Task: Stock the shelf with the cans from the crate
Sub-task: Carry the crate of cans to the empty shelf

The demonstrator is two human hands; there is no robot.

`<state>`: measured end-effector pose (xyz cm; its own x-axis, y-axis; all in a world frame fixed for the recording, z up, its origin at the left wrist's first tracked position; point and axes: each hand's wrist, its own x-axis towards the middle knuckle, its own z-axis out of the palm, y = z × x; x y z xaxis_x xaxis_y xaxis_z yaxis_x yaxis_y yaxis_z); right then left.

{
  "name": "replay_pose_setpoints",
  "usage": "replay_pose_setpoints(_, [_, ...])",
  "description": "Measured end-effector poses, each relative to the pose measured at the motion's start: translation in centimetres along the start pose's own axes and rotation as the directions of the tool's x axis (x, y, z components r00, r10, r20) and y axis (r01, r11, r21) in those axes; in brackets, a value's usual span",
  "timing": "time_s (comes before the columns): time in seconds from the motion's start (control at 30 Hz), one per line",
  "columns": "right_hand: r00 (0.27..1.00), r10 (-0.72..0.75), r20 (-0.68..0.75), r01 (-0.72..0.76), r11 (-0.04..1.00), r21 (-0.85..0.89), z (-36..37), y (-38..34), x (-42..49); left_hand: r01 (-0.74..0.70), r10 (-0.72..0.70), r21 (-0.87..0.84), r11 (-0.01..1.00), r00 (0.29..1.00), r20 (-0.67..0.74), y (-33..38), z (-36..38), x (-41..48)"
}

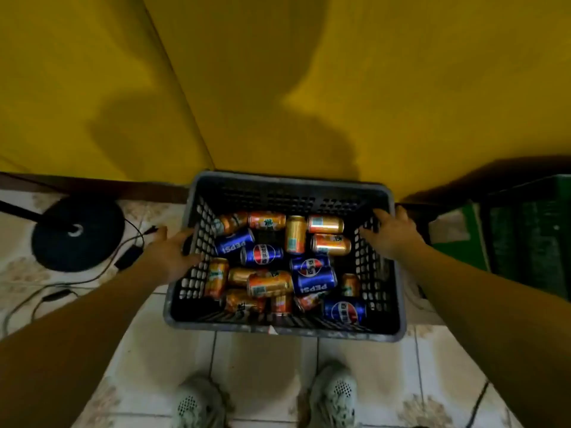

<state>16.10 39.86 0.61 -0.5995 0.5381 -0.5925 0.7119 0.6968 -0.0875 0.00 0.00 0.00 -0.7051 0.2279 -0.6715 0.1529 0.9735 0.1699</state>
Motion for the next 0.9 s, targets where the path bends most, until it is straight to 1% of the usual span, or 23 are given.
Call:
replay_pose_setpoints(0.07, [0.994, 0.107, 0.008, -0.108, 0.992, 0.059, 1.5, 0.8, 1.2, 0.010, -0.012, -0.062, 0.998, 0.999, -0.033, -0.9, 1.8, 1.5])
replay_pose_setpoints(0.13, [0.984, 0.170, 0.043, -0.174, 0.977, 0.122, 3.2, 1.9, 2.4, 0.042, -0.044, -0.129, 0.991, 0.999, -0.015, -1.5, 3.6, 2.5])
replay_pose_setpoints(0.17, [0.982, 0.180, 0.051, -0.185, 0.971, 0.149, 4.0, 2.5, 3.1, 0.049, -0.053, -0.163, 0.985, 0.998, -0.019, -1.7, 4.4, 3.0])
replay_pose_setpoints(0.27, [0.986, 0.157, 0.061, -0.166, 0.962, 0.216, 5.8, 3.8, 4.2, 0.063, -0.079, -0.218, 0.974, 0.995, -0.068, -1.8, 5.8, 3.4])
replay_pose_setpoints(0.33, [0.989, 0.144, 0.035, -0.148, 0.954, 0.259, 6.5, 4.2, 4.6, 0.078, -0.101, -0.253, 0.964, 0.992, -0.081, -1.9, 6.3, 3.6])
replay_pose_setpoints(0.4, [0.989, 0.148, -0.013, -0.139, 0.949, 0.282, 6.8, 4.3, 4.8, 0.057, -0.091, -0.268, 0.962, 0.989, -0.118, -2.0, 6.6, 3.5])
replay_pose_setpoints(0.47, [0.988, 0.153, -0.026, -0.139, 0.945, 0.297, 7.0, 4.4, 4.9, 0.033, -0.076, -0.283, 0.959, 0.987, -0.141, -2.2, 6.8, 3.5])
replay_pose_setpoints(0.57, [0.988, 0.148, -0.054, -0.122, 0.937, 0.328, 7.2, 4.7, 5.1, 0.008, -0.073, -0.362, 0.932, 0.984, -0.165, -1.9, 6.7, 3.2])
replay_pose_setpoints(0.63, [0.987, 0.154, -0.054, -0.127, 0.934, 0.333, 7.1, 4.7, 5.0, 0.022, -0.091, -0.402, 0.915, 0.984, -0.154, -1.7, 6.7, 3.2])
replay_pose_setpoints(0.77, [0.987, 0.154, -0.038, -0.132, 0.934, 0.333, 6.7, 4.5, 4.6, 0.022, -0.094, -0.423, 0.906, 0.984, -0.150, -1.3, 6.5, 2.8])
replay_pose_setpoints(0.9, [0.990, 0.143, -0.016, -0.128, 0.927, 0.353, 6.3, 4.1, 3.6, 0.024, -0.080, -0.430, 0.903, 0.990, -0.113, -1.5, 6.2, 2.1])
